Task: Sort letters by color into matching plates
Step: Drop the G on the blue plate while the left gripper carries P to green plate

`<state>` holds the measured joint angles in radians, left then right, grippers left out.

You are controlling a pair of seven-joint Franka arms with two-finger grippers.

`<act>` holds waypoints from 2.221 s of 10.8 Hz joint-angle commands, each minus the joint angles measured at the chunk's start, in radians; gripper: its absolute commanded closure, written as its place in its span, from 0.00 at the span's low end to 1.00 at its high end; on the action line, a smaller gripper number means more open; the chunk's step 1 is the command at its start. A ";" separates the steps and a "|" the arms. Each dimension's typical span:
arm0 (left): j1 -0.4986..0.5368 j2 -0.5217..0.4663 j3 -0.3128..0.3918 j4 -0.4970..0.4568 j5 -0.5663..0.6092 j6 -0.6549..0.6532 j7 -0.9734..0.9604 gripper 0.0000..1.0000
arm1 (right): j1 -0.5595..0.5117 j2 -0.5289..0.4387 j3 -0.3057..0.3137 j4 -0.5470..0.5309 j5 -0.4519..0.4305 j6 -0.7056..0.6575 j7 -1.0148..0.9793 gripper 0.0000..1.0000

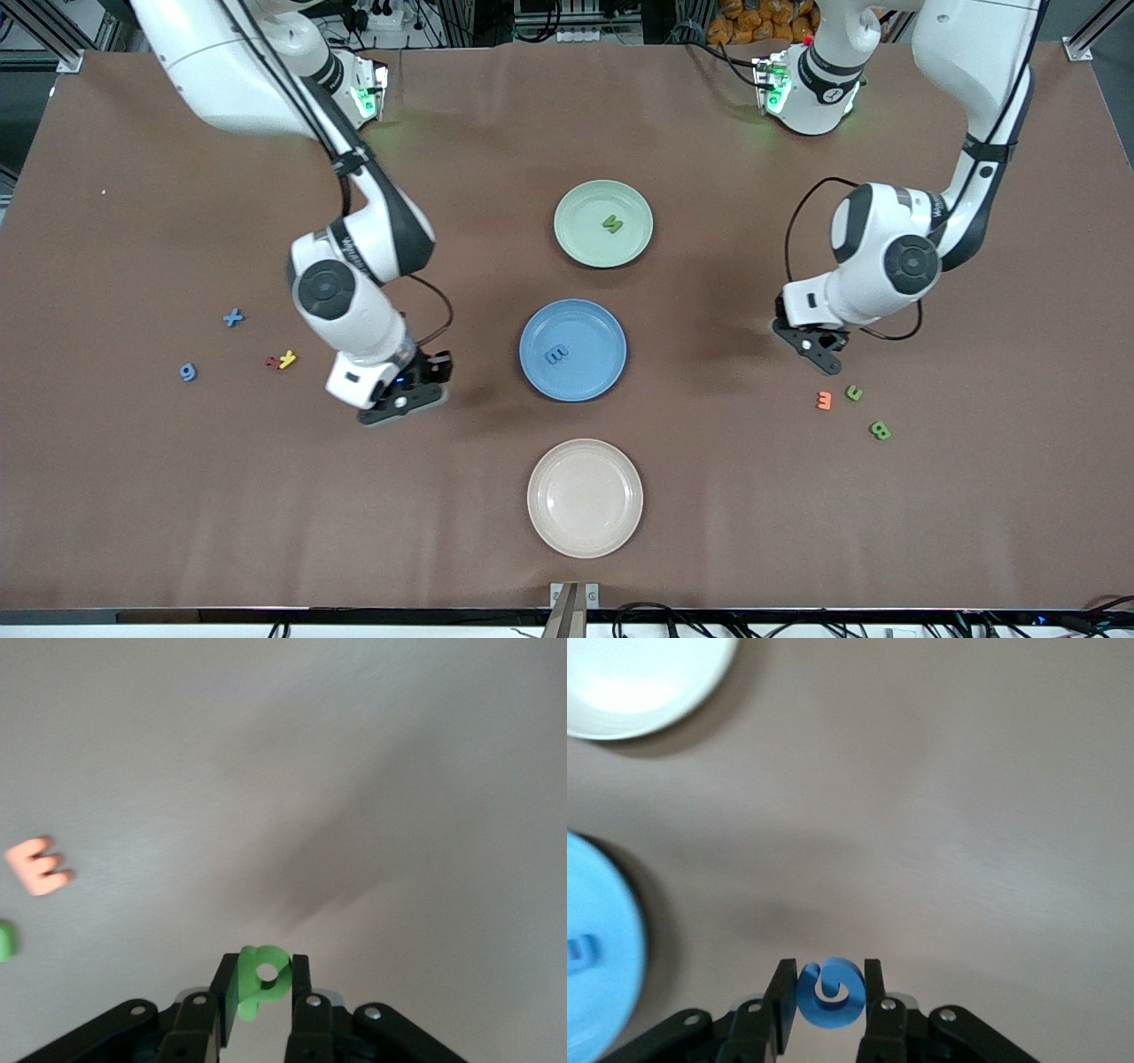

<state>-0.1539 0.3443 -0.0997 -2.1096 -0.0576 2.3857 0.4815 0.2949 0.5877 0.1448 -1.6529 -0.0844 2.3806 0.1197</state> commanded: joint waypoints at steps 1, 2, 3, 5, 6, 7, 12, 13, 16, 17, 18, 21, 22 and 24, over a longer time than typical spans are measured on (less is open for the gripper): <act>-0.057 -0.037 -0.063 0.028 0.033 -0.088 -0.236 1.00 | 0.093 0.092 0.013 0.099 0.014 -0.017 -0.005 0.82; -0.090 -0.039 -0.067 0.036 0.033 -0.103 -0.321 1.00 | 0.120 0.112 0.013 0.102 0.014 -0.015 0.001 0.82; -0.120 -0.045 -0.090 0.037 0.033 -0.118 -0.413 1.00 | 0.145 0.135 0.018 0.116 0.014 -0.014 0.023 0.82; -0.122 -0.070 -0.145 0.037 0.033 -0.172 -0.529 1.00 | 0.173 0.199 0.048 0.168 0.011 -0.017 0.075 0.82; -0.128 -0.077 -0.159 0.036 0.033 -0.201 -0.575 1.00 | 0.191 0.216 0.050 0.182 0.011 -0.017 0.081 0.82; -0.128 -0.077 -0.182 0.036 0.033 -0.229 -0.637 1.00 | 0.203 0.222 0.050 0.185 0.011 -0.014 0.093 0.82; -0.136 -0.062 -0.319 0.014 0.018 -0.232 -0.978 1.00 | 0.216 0.247 0.090 0.225 0.002 -0.017 0.172 0.00; -0.138 -0.062 -0.345 0.011 0.019 -0.232 -1.030 1.00 | 0.210 0.241 0.088 0.225 -0.001 -0.017 0.167 0.00; -0.174 -0.061 -0.388 0.008 0.018 -0.221 -1.153 1.00 | 0.149 0.202 0.078 0.216 -0.001 -0.088 0.100 0.00; -0.196 -0.048 -0.388 0.011 0.018 -0.208 -1.196 1.00 | 0.104 0.184 0.067 0.216 0.000 -0.133 0.037 0.00; -0.216 -0.039 -0.388 0.010 0.018 -0.177 -1.236 1.00 | 0.066 0.164 0.058 0.214 0.000 -0.171 -0.001 0.00; -0.288 0.024 -0.387 0.016 0.022 -0.042 -1.346 1.00 | -0.058 0.124 0.009 0.214 0.000 -0.259 -0.106 0.00; -0.294 0.053 -0.387 0.016 0.028 0.008 -1.371 1.00 | -0.094 0.113 -0.014 0.213 0.000 -0.291 -0.136 0.00; -0.315 0.102 -0.382 0.014 0.033 0.075 -1.390 1.00 | -0.114 0.083 -0.088 0.203 0.006 -0.317 -0.146 0.00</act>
<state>-0.4496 0.3877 -0.4888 -2.1015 -0.0501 2.3919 -0.8585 0.1994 0.7192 0.1127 -1.4216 -0.0852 2.0953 -0.0107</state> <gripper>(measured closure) 0.727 0.000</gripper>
